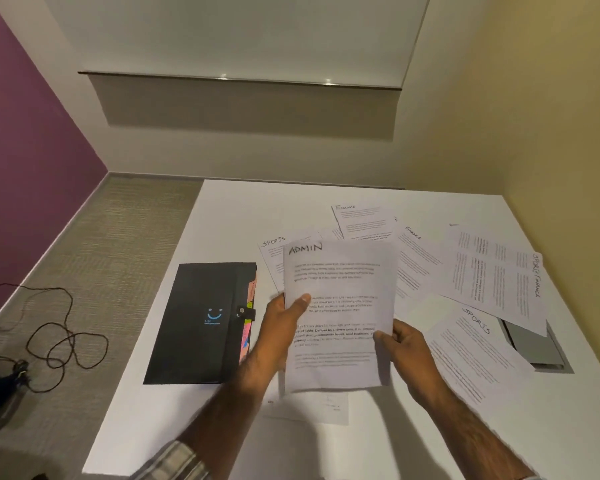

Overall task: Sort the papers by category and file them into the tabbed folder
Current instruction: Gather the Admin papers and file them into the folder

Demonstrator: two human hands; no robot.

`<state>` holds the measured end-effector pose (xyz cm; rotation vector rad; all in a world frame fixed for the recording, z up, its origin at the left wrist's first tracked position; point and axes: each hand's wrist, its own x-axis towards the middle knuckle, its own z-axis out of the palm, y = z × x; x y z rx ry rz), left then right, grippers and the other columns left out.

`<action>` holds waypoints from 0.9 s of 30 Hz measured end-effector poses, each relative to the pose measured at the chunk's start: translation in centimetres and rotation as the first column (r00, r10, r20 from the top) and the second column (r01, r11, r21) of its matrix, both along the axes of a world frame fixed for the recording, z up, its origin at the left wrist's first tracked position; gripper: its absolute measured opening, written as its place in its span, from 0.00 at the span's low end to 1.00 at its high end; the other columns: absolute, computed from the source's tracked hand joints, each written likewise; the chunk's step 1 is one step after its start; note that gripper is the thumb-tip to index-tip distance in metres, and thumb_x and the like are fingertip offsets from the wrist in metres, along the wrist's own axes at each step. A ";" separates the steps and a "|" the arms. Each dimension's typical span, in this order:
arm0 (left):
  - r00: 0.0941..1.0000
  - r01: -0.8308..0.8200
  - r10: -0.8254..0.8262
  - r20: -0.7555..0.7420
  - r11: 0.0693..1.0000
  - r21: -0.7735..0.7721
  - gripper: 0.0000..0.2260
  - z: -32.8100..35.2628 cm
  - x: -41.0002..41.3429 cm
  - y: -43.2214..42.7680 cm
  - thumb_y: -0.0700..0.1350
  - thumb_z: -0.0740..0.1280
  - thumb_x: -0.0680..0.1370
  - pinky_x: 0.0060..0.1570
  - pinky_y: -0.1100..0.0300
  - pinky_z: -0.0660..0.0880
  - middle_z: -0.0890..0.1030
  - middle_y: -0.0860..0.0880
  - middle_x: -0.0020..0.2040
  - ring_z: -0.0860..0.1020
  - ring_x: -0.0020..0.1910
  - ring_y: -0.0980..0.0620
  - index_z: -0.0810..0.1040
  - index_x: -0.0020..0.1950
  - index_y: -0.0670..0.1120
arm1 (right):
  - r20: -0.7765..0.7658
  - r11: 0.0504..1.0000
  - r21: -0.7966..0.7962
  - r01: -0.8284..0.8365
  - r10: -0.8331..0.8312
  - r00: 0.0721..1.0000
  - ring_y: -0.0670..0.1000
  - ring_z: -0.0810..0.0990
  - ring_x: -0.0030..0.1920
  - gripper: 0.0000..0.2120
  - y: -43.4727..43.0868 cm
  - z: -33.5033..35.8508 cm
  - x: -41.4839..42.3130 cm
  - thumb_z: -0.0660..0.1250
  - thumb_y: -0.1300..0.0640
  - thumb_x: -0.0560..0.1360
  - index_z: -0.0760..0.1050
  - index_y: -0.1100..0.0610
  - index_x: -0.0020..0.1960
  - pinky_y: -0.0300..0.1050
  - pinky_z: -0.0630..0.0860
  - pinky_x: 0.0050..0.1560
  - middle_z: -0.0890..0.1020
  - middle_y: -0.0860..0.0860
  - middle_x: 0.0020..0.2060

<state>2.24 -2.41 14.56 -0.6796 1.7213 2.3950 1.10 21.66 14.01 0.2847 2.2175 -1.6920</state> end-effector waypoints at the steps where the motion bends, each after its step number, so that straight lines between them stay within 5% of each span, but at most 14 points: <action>1: 1.000 -0.024 0.024 -0.006 0.999 0.035 0.12 0.4 0.1 -0.2 0.43 0.67 0.82 0.56 0.44 0.81 0.86 0.42 0.58 0.85 0.55 0.41 0.79 0.65 0.45 | -0.001 1.000 -0.018 -0.022 0.022 1.000 0.52 0.88 0.48 0.08 -0.5 0.2 0.1 0.67 0.62 0.80 0.84 0.55 0.55 0.48 0.83 0.50 0.89 0.49 0.47; 6: 0.996 -0.086 0.087 0.004 0.996 -0.036 0.12 0.8 1.5 -1.7 0.45 0.63 0.84 0.59 0.46 0.80 0.86 0.44 0.59 0.84 0.58 0.44 0.80 0.65 0.45 | -0.006 0.995 -0.035 -0.097 0.097 0.995 0.49 0.88 0.44 0.06 -1.5 0.0 0.1 0.69 0.61 0.79 0.83 0.52 0.52 0.48 0.83 0.47 0.89 0.47 0.45; 9: 0.983 -0.116 0.147 0.106 0.959 -0.260 0.14 -0.5 2.8 -3.9 0.50 0.62 0.84 0.42 0.54 0.83 0.87 0.45 0.47 0.86 0.42 0.49 0.83 0.51 0.44 | 0.010 0.995 -0.067 -0.077 0.078 0.997 0.48 0.88 0.43 0.07 -1.4 -0.1 0.2 0.68 0.62 0.80 0.83 0.52 0.52 0.42 0.82 0.42 0.88 0.48 0.46; 11: 0.957 -0.068 0.207 0.204 0.842 -0.536 0.12 -1.8 4.0 -5.5 0.48 0.62 0.83 0.38 0.59 0.81 0.86 0.45 0.45 0.83 0.40 0.50 0.82 0.46 0.48 | 0.030 0.996 -0.079 -0.037 0.040 0.999 0.47 0.87 0.42 0.08 -1.2 -0.2 0.5 0.68 0.63 0.80 0.82 0.53 0.53 0.38 0.81 0.39 0.88 0.48 0.47; 13: 0.938 0.061 0.217 0.271 0.666 -0.743 0.10 -3.6 5.1 -7.5 0.47 0.63 0.83 0.45 0.56 0.81 0.84 0.47 0.46 0.82 0.44 0.49 0.80 0.44 0.50 | 0.052 0.998 -0.065 -0.005 0.008 0.999 0.46 0.87 0.40 0.07 -1.1 -0.2 0.8 0.67 0.63 0.80 0.81 0.54 0.55 0.35 0.79 0.35 0.87 0.48 0.46; 15: 0.913 0.204 0.181 0.366 0.577 -0.791 0.06 -5.6 5.7 -9.7 0.48 0.66 0.82 0.52 0.52 0.81 0.82 0.47 0.53 0.82 0.51 0.48 0.80 0.54 0.47 | 0.063 0.999 -0.044 0.014 -0.012 0.998 0.46 0.86 0.41 0.07 -1.2 -0.3 1.0 0.67 0.63 0.80 0.81 0.55 0.56 0.31 0.78 0.32 0.86 0.47 0.46; 17: 0.870 0.377 0.136 0.475 0.437 -0.817 0.18 -8.0 6.2 -11.5 0.51 0.69 0.80 0.60 0.48 0.79 0.79 0.45 0.63 0.80 0.61 0.44 0.76 0.67 0.46 | 0.065 1.000 -0.010 0.026 -0.025 0.998 0.46 0.85 0.42 0.08 -1.6 -0.5 1.2 0.67 0.63 0.80 0.80 0.56 0.56 0.29 0.76 0.31 0.86 0.47 0.45; 20: 0.874 0.431 0.140 0.466 0.221 -0.875 0.31 -11.0 6.4 -13.0 0.58 0.72 0.75 0.65 0.44 0.75 0.73 0.41 0.71 0.74 0.68 0.40 0.70 0.73 0.45 | 0.074 0.997 0.045 0.060 -0.063 0.995 0.48 0.85 0.43 0.07 -2.7 -0.9 1.2 0.67 0.63 0.80 0.81 0.56 0.55 0.32 0.77 0.33 0.86 0.48 0.46; 23: 0.848 0.502 0.096 0.521 0.171 -0.848 0.44 -13.1 6.2 -13.4 0.68 0.70 0.71 0.72 0.40 0.66 0.59 0.39 0.80 0.62 0.77 0.37 0.60 0.80 0.47 | 0.079 0.990 0.104 0.098 -0.106 0.991 0.50 0.87 0.45 0.08 -4.3 -1.5 1.4 0.67 0.62 0.80 0.82 0.56 0.56 0.42 0.80 0.42 0.88 0.49 0.48; 27: 0.787 0.604 0.025 0.616 0.171 -0.778 0.53 -15.1 5.4 -13.4 0.73 0.68 0.68 0.73 0.32 0.57 0.46 0.41 0.83 0.50 0.81 0.35 0.48 0.83 0.50 | 0.060 0.978 0.156 0.136 -0.147 0.987 0.48 0.86 0.43 0.07 -6.8 -2.0 2.0 0.66 0.61 0.80 0.81 0.56 0.56 0.39 0.77 0.38 0.87 0.49 0.47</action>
